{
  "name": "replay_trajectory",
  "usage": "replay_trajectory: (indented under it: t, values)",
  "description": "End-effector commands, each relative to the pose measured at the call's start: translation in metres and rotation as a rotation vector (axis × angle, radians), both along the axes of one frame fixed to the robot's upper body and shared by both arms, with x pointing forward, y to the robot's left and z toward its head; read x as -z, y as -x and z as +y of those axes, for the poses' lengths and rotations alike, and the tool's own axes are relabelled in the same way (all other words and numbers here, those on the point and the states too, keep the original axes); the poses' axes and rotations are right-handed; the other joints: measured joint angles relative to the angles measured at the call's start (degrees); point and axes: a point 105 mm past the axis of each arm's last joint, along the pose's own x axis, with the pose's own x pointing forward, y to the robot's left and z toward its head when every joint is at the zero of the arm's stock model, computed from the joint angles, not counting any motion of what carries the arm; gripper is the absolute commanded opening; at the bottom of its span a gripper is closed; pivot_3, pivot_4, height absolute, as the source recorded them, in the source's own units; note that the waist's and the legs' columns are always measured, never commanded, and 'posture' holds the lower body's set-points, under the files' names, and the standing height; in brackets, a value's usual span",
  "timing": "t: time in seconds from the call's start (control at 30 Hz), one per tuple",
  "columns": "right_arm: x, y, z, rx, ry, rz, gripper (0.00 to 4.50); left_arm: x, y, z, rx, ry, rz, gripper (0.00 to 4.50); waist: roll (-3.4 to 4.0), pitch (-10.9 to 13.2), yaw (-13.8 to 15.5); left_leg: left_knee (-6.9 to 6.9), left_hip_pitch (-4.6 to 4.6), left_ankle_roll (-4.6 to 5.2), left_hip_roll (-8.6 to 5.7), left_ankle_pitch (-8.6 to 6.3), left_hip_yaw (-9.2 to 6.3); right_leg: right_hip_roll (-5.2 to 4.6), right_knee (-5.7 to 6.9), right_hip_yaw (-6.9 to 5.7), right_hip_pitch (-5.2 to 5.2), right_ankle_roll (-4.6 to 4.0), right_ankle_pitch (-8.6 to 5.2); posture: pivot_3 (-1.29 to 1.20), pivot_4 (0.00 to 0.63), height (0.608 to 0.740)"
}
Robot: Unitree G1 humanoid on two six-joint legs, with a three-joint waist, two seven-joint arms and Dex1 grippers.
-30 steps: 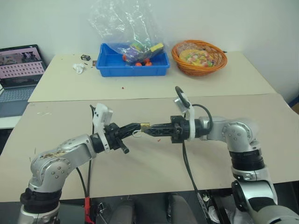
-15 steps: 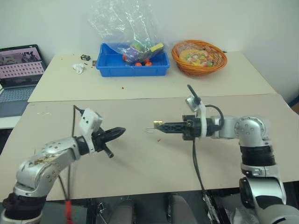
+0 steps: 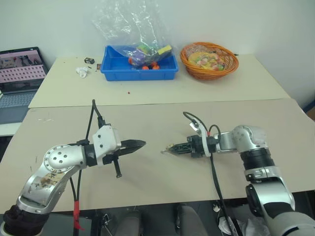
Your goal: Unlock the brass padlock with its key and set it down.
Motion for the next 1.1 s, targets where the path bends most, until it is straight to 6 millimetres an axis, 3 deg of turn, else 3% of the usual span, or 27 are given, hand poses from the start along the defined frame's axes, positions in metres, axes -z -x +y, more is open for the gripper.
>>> replay_trajectory:
  t: [0.03, 0.07, 0.2, 0.23, 0.37, 0.5, 0.57, 0.7, 0.77, 0.9, 1.1]
  values:
    - [0.005, -0.005, -0.008, 0.047, 0.026, 0.006, 0.51, -0.009, 0.006, -0.005, 0.028, 0.001, -0.041, 0.01, -0.01, 0.00, 0.02, 0.01, 0.02, 0.00, 0.00, 0.00, 0.00, 0.00, 0.00, 0.00, 0.02, 0.00, 0.00, 0.00, 0.150, 0.728]
    - [0.003, -0.005, -0.009, 0.047, 0.010, 0.004, 1.04, -0.008, 0.006, -0.005, 0.028, 0.002, -0.038, 0.00, 0.00, 0.00, 0.02, 0.01, 0.04, 0.00, 0.00, 0.00, 0.00, 0.00, 0.00, 0.00, 0.04, 0.00, 0.00, 0.00, 0.150, 0.728]
    - [0.006, -0.010, -0.017, 0.086, 0.068, -0.045, 2.42, -0.004, 0.007, -0.004, 0.027, 0.003, -0.028, 0.00, 0.00, 0.00, 0.10, 0.00, 0.04, 0.00, 0.00, 0.00, 0.00, 0.01, 0.05, 0.00, 0.02, 0.00, 0.00, 0.00, 0.150, 0.728]
    - [0.005, -0.011, -0.020, 0.093, 0.069, -0.048, 2.59, -0.003, 0.007, -0.003, 0.026, 0.002, -0.026, 0.00, 0.00, 0.00, 0.10, 0.00, 0.04, 0.00, 0.00, 0.00, 0.00, 0.01, 0.06, 0.00, 0.03, 0.00, 0.00, 0.00, 0.150, 0.728]
    - [-0.011, -0.009, -0.036, 0.115, 0.081, -0.125, 2.59, -0.001, 0.006, -0.002, 0.014, 0.006, -0.015, 0.00, 0.00, 0.00, 0.51, 0.07, 0.07, 0.00, -0.02, 0.00, -0.01, -0.02, 0.06, 0.00, 0.08, 0.01, 0.00, 0.00, 0.150, 0.728]
    - [-0.013, -0.006, -0.076, 0.118, 0.307, -0.360, 2.59, 0.002, 0.006, -0.001, 0.000, 0.027, 0.022, 0.00, 0.01, 0.00, 0.79, 0.06, 0.00, 0.00, -0.03, 0.00, -0.02, -0.02, 0.04, -0.02, 0.03, 0.03, -0.01, 0.00, 0.150, 0.728]
    - [-0.016, 0.000, -0.084, 0.074, 0.367, -0.448, 2.59, 0.003, 0.006, 0.000, -0.009, 0.044, 0.054, 0.00, 0.01, 0.00, 0.83, 0.04, -0.03, 0.04, -0.03, -0.02, -0.02, -0.03, 0.03, -0.04, 0.01, 0.05, -0.03, 0.00, 0.150, 0.728]
    - [-0.036, 0.013, -0.068, -0.145, 0.458, -0.865, 2.59, 0.005, 0.001, -0.002, -0.041, 0.078, 0.109, 0.00, -0.01, 0.01, 0.24, 0.04, -0.05, 0.06, 0.01, -0.03, 0.00, 0.00, -0.13, -0.03, 0.01, 0.07, -0.04, 0.00, 0.150, 0.728]
    - [-0.043, 0.023, -0.054, -0.204, 0.402, -0.988, 2.59, 0.006, -0.002, -0.004, -0.052, 0.086, 0.120, 0.00, -0.02, 0.02, -0.14, 0.03, -0.02, 0.05, 0.09, -0.03, 0.05, 0.07, -0.13, -0.02, 0.01, 0.17, -0.10, 0.00, 0.150, 0.728]
    - [-0.053, 0.046, -0.037, -0.259, 0.204, -1.007, 2.59, 0.014, -0.007, -0.009, -0.055, 0.082, 0.148, 0.00, -0.02, 0.02, 0.06, 0.04, -0.02, 0.00, 0.23, 0.00, 0.11, 0.18, -0.26, 0.02, 0.03, 0.25, -0.15, 0.00, 0.150, 0.728]
    - [-0.043, 0.049, -0.040, -0.291, 0.215, -1.006, 2.59, 0.030, -0.016, -0.016, -0.054, 0.073, 0.215, 0.00, -0.04, 0.02, 0.65, 0.11, -0.03, 0.00, 0.18, 0.00, 0.10, 0.15, -0.33, 0.01, 0.09, 0.02, 0.00, 0.00, 0.150, 0.728]
